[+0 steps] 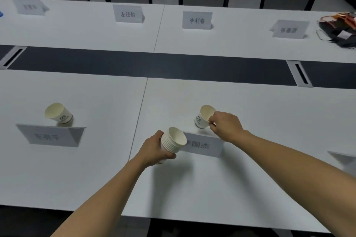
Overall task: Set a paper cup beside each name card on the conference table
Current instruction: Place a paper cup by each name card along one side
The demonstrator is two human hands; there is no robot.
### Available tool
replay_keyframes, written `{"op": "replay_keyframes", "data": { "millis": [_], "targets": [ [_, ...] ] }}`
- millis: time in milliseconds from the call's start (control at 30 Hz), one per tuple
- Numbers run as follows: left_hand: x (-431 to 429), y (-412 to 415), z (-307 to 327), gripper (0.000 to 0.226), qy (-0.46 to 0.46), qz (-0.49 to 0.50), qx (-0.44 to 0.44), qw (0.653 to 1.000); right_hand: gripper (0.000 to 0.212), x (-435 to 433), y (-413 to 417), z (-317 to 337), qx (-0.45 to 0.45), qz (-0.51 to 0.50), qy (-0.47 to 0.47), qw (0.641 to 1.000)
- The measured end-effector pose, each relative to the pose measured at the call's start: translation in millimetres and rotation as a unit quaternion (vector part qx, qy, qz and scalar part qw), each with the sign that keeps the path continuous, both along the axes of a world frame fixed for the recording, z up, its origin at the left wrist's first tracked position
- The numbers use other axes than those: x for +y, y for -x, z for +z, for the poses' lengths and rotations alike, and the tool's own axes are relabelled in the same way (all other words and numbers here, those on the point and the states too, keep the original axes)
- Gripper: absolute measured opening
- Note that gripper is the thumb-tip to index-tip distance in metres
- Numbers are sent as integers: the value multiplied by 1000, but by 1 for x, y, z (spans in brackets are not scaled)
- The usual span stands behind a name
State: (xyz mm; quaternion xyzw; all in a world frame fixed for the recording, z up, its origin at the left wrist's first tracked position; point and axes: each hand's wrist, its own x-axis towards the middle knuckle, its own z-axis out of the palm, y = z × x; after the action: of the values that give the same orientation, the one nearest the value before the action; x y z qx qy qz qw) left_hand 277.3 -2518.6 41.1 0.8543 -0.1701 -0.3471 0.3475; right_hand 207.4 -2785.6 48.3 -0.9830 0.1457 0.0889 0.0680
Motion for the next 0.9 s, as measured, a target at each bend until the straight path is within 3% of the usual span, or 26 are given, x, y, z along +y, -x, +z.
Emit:
{"op": "replay_keyframes", "data": {
  "millis": [267, 567, 900],
  "targets": [
    [20, 3, -14, 62, 33, 39, 63, 997, 25, 4, -5, -36, 84, -13, -5, 996],
    [-19, 23, 5, 69, 82, -16, 43, 996, 34, -16, 39, 1, 25, -40, -68, 997],
    [-149, 138, 29, 74, 98, -201, 31, 974, 30, -86, 236, 36, -22, -206, -86, 974]
  ]
}}
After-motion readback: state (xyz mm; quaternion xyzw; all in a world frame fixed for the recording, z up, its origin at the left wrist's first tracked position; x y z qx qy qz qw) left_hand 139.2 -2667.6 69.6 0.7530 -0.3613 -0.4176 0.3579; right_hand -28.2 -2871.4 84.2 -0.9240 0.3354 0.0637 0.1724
